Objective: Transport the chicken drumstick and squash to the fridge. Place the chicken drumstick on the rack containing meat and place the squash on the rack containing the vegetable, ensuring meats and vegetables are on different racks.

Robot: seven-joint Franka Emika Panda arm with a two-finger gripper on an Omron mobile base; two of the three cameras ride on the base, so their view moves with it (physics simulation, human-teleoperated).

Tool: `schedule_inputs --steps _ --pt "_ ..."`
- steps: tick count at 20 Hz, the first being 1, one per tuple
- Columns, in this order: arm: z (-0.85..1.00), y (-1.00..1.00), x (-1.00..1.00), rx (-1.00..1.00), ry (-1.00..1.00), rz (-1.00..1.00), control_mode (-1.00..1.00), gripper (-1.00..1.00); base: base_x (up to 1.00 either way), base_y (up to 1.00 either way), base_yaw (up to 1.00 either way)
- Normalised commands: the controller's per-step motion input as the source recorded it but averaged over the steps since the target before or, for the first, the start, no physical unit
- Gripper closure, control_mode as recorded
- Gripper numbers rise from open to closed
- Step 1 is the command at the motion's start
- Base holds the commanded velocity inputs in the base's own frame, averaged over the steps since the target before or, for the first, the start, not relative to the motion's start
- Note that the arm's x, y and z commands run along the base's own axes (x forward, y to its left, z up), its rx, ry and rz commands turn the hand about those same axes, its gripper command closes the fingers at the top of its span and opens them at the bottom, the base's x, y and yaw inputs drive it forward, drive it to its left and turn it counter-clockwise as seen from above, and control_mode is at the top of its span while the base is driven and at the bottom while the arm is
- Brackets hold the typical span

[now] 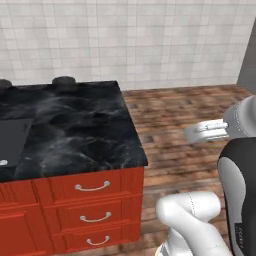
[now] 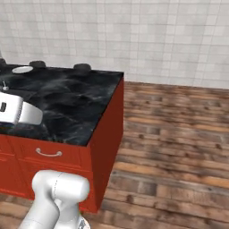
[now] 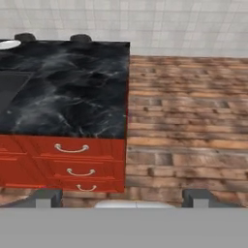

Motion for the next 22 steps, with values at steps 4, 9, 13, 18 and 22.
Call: schedule_inputs --steps 4,9,13,18,22 --pt "0.00 0.00 0.00 0.00 0.00 0.00 1.00 -1.00 0.76 -1.00 0.13" --pt "0.00 0.00 0.00 0.00 0.00 0.00 1.00 -1.00 0.91 -1.00 0.29" --pt "0.00 0.00 0.00 0.00 0.00 0.00 1.00 -1.00 0.99 -1.00 0.39" --pt "0.00 0.00 0.00 0.00 0.00 0.00 1.00 -1.00 1.00 -1.00 0.42" --pt "0.00 0.00 0.00 0.00 0.00 0.00 1.00 -1.00 1.00 -1.00 0.46"
